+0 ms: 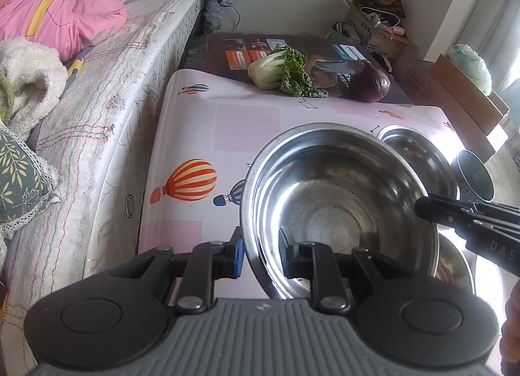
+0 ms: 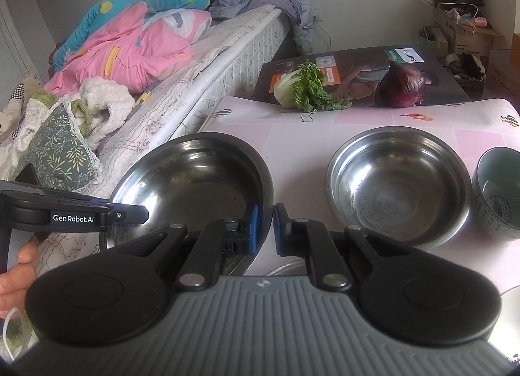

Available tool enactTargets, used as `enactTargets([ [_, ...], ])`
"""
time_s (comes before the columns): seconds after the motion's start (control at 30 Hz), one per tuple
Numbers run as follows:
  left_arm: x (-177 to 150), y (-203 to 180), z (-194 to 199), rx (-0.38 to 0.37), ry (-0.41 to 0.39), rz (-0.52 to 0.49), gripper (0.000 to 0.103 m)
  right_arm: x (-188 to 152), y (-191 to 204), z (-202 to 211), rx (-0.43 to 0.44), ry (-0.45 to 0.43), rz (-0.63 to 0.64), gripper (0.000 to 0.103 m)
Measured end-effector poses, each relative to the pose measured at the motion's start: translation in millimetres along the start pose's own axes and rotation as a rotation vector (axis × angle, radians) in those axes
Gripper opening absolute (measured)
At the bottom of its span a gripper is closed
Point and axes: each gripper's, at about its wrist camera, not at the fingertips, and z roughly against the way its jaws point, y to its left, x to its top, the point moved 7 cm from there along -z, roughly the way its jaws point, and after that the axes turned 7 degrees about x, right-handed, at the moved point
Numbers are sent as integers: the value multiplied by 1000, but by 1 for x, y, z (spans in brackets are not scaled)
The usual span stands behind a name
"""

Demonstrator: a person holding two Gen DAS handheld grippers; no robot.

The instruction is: Organize plates and bowls

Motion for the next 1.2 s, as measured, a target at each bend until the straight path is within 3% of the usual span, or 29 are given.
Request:
enactTargets([
  [0.27,4,-36,5,-32,10,-31,22,2,-25,32,-23,-28,-30,10],
  [0.6,31,-102,-17,-71,50,-110,22,10,-95,54,-76,-46,-104,10],
  [0.9,55,-147,-61,-107,91,-130,22,20,-160,42,-131,-30,-153,10],
  [1.2,62,-163,-101,-106,135,-150,22,26,-190,14,-159,2,-154,10],
])
